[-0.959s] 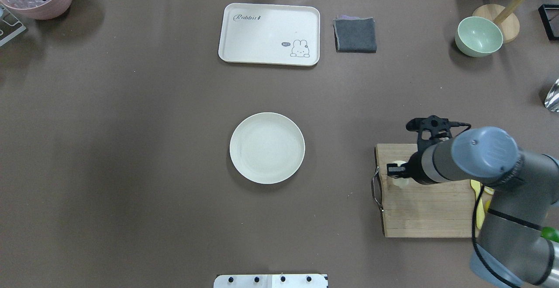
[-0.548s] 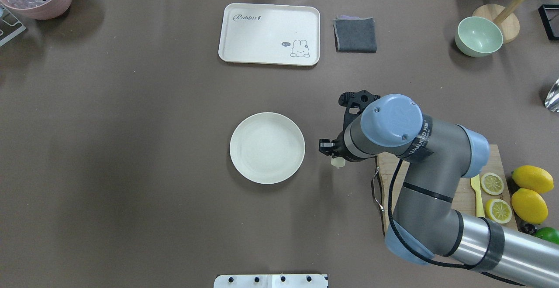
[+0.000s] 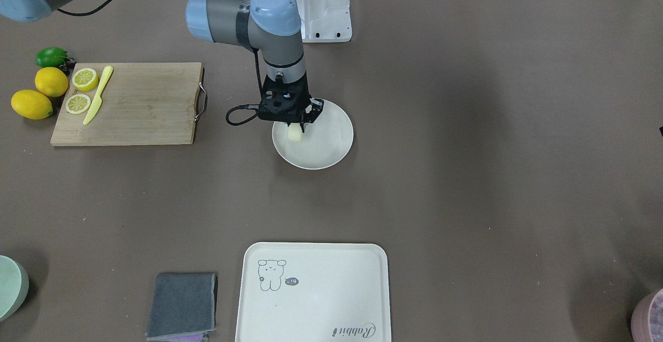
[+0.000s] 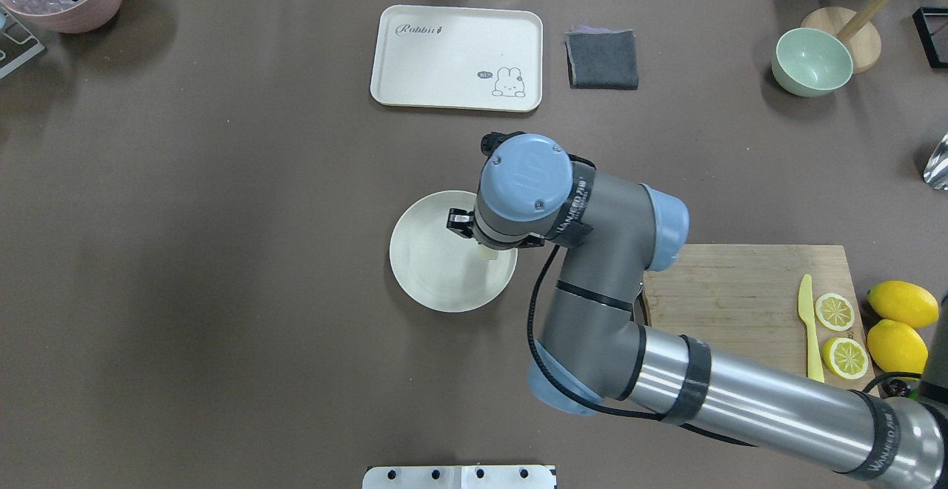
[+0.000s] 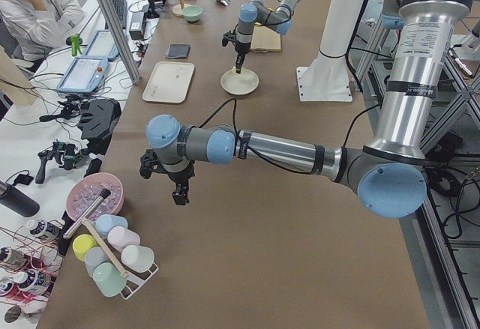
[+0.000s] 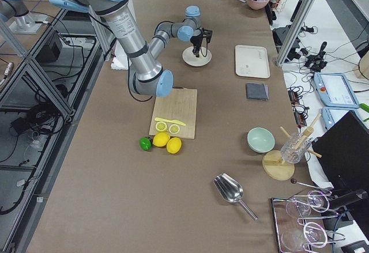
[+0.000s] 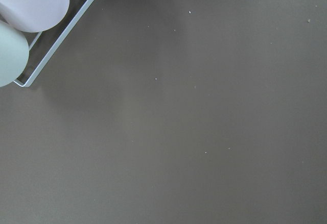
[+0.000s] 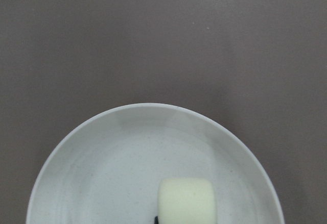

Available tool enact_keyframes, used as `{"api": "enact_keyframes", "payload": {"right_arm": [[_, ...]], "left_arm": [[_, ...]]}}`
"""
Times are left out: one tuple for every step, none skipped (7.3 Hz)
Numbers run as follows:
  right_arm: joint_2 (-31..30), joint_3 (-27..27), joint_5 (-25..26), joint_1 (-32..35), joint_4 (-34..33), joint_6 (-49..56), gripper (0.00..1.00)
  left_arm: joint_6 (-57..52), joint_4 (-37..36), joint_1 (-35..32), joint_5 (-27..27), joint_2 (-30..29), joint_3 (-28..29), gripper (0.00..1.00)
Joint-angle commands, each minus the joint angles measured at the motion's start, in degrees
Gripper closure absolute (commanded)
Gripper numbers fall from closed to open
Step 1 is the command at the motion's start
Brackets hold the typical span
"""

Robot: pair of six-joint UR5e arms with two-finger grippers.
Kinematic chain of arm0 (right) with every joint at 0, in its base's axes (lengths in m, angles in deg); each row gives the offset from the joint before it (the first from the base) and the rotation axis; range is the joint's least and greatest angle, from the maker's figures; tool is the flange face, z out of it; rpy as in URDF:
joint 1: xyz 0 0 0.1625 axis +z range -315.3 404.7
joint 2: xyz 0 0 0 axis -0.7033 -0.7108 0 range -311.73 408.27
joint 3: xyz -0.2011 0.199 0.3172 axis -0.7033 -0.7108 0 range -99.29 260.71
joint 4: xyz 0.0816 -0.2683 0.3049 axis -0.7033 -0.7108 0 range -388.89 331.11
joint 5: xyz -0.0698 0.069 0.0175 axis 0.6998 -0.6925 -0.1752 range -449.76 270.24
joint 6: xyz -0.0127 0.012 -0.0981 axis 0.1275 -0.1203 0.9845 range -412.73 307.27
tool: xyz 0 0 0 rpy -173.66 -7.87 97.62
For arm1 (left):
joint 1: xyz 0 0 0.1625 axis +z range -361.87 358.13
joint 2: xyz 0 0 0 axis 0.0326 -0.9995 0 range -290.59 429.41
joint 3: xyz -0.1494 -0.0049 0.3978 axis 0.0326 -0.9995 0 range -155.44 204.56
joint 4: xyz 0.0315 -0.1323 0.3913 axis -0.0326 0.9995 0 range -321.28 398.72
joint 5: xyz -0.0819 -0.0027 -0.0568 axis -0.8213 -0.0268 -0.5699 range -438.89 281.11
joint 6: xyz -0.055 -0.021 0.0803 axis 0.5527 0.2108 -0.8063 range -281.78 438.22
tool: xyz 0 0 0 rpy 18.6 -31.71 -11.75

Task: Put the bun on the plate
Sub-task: 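Lift the bun with the right gripper and carry it over the plate, then lower the bun onto the white plate and open the right gripper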

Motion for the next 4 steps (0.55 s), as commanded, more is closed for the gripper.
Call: {"api": "enact_keyframes", "payload": {"right_arm": [[1.5,-2.1,1.7,-1.6,0.4,-0.6,0.08],[1.7,-1.8,1.9,-1.9,0.4,-0.7,0.02],[1.7,-1.5,1.9,-2.0,0.4,-0.7,0.02],[1.8,-1.3,2.0,-2.0,0.4,-0.6,0.01]], "left_arm": [[0.0,0.0,0.2,0.0,0.0,0.0,0.02],[0.0,0.0,0.2,0.0,-0.1,-0.1,0.03],[0.0,0.0,0.2,0.0,-0.1,0.0,0.02],[0.1,0.0,0.2,0.0,-0.1,0.0,0.02]]}}
